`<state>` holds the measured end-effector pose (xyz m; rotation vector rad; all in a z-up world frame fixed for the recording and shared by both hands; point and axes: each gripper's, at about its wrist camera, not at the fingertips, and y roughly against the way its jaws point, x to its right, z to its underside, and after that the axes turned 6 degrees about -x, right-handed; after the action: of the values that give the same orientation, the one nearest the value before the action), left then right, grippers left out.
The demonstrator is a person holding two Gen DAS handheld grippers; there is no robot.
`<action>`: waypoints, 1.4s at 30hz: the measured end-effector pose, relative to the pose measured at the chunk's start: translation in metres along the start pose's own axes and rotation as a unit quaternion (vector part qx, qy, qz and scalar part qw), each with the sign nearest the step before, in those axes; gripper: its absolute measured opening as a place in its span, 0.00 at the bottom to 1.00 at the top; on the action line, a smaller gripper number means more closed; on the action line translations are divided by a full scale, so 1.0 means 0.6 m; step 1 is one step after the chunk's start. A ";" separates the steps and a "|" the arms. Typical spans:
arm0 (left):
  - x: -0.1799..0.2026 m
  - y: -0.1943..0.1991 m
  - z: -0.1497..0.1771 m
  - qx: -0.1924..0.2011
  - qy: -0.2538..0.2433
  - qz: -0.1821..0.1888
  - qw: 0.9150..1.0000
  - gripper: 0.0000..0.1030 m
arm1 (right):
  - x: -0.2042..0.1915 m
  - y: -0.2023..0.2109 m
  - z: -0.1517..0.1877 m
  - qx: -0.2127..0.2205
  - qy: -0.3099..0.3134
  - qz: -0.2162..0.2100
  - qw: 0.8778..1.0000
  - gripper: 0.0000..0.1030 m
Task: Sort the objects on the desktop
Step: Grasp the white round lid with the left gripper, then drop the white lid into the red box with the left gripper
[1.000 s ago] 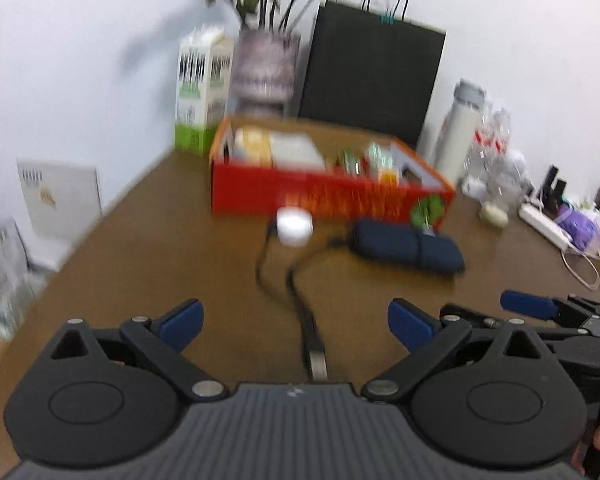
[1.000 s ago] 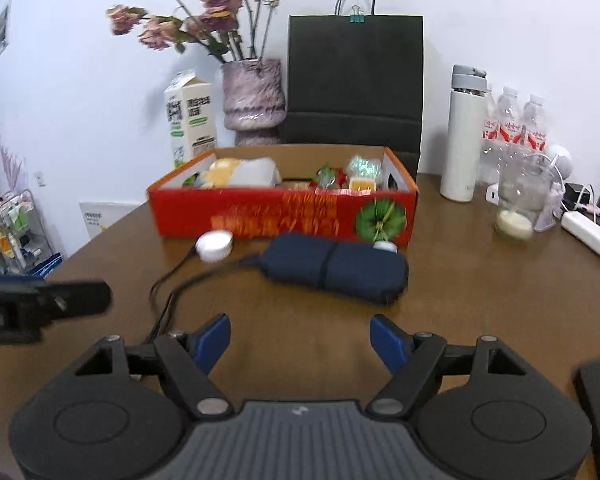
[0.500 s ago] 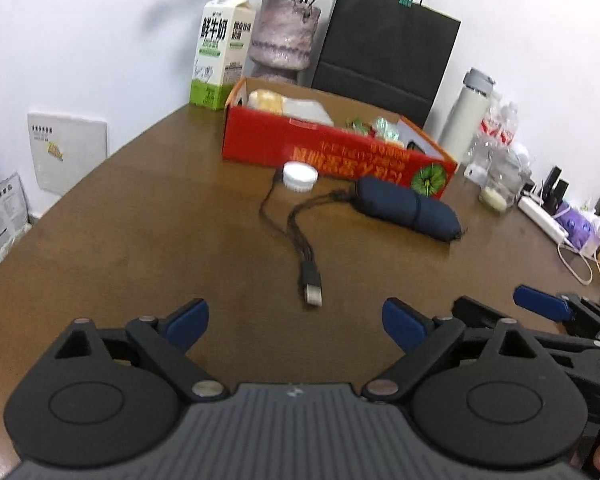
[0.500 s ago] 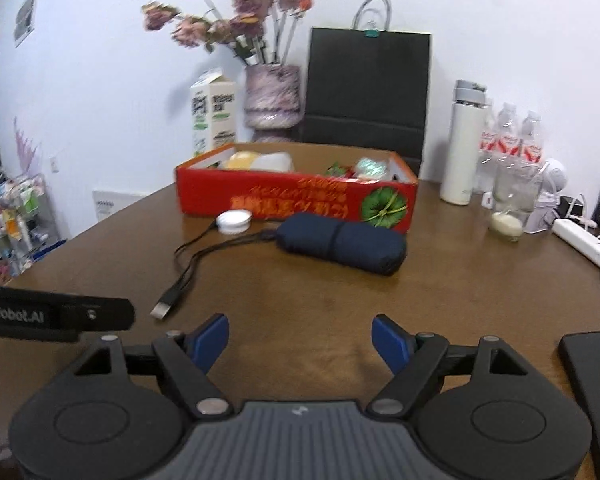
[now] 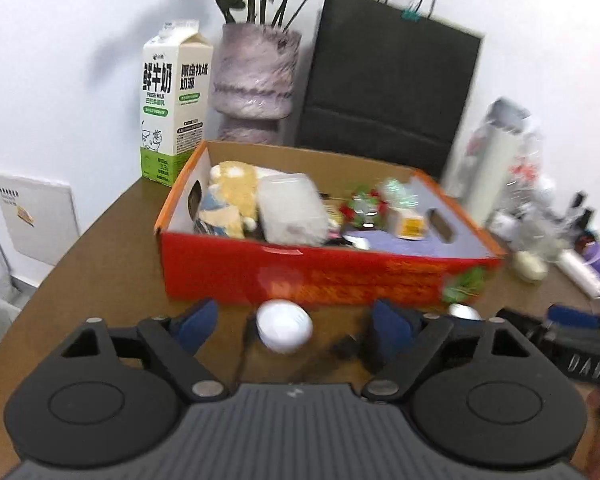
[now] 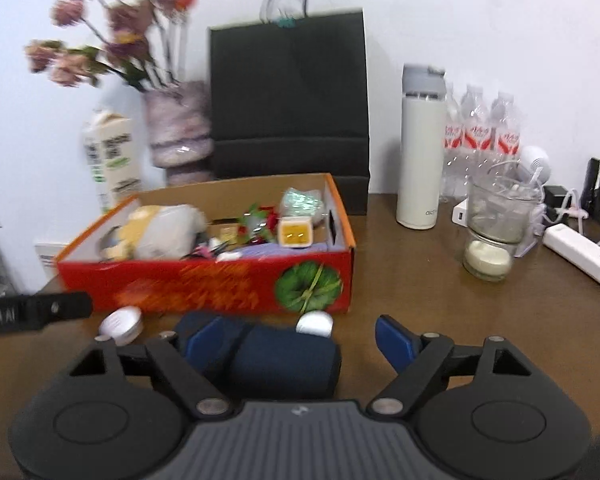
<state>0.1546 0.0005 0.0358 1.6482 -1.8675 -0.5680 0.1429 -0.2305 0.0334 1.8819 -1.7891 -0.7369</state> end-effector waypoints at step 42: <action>0.017 -0.021 -0.192 0.038 0.025 0.106 0.993 0.48 | -0.013 -0.058 -0.190 0.014 0.016 -0.069 0.997 0.27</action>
<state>0.2400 -0.0045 0.1147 1.4711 -2.0175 -0.3687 0.2431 -0.2257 0.0983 2.0403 -1.6721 -0.7274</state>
